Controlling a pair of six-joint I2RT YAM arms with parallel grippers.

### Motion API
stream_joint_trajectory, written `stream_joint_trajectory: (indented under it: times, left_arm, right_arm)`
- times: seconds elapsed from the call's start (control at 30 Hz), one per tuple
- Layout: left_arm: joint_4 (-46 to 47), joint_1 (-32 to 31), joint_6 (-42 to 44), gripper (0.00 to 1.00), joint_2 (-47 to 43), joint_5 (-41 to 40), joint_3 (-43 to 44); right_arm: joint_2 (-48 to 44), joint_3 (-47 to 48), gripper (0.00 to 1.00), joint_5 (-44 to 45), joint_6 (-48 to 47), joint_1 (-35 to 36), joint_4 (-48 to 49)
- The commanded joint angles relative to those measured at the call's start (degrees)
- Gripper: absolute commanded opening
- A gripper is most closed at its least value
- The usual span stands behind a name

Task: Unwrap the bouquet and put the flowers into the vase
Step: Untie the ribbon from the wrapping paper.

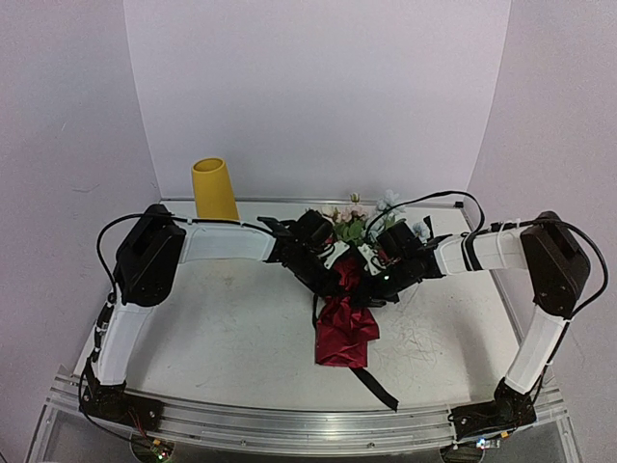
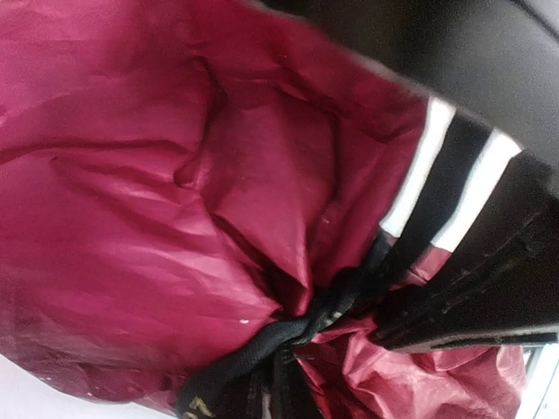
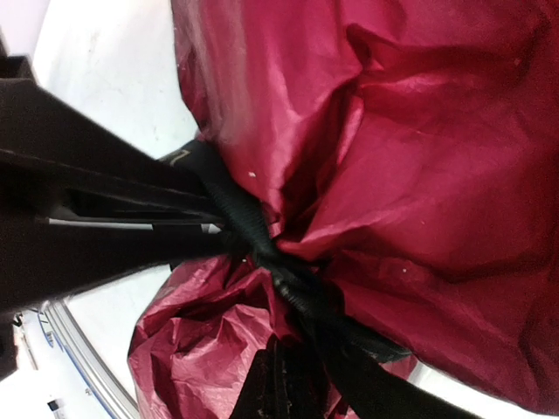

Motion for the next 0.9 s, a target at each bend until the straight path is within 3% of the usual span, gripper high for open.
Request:
stream_joint_trajectory:
  times: [0.0,0.4,0.63,0.77,0.87]
  left_arm:
    - [1.95,-0.18,-0.68,0.0,-0.09,-3.58,1.68]
    - [2.65,-0.12,-3.77,0.0,-11.21,-4.93,-9.98]
    - [3.48,-0.08,-5.19,0.01,-13.11,-4.34,-13.63]
    - [3.62,-0.09,-5.38,0.07,-13.54,-4.26,-13.66]
    - [3.78,-0.09,-5.23,0.19,-13.66,-3.19,-12.95]
  right_arm:
    - [-1.3,-0.3,0.0,-0.22,-0.62,0.51,-1.54]
    - [-3.44,-1.94,0.0,3.67,0.01,-0.24,-2.33]
    - [-5.6,-2.3,0.01,5.32,-0.42,-0.45,-2.35]
    - [-8.2,-2.22,0.07,7.74,-1.69,-0.45,-2.43]
    - [-8.78,-1.51,0.11,7.85,-2.37,-0.45,-2.49]
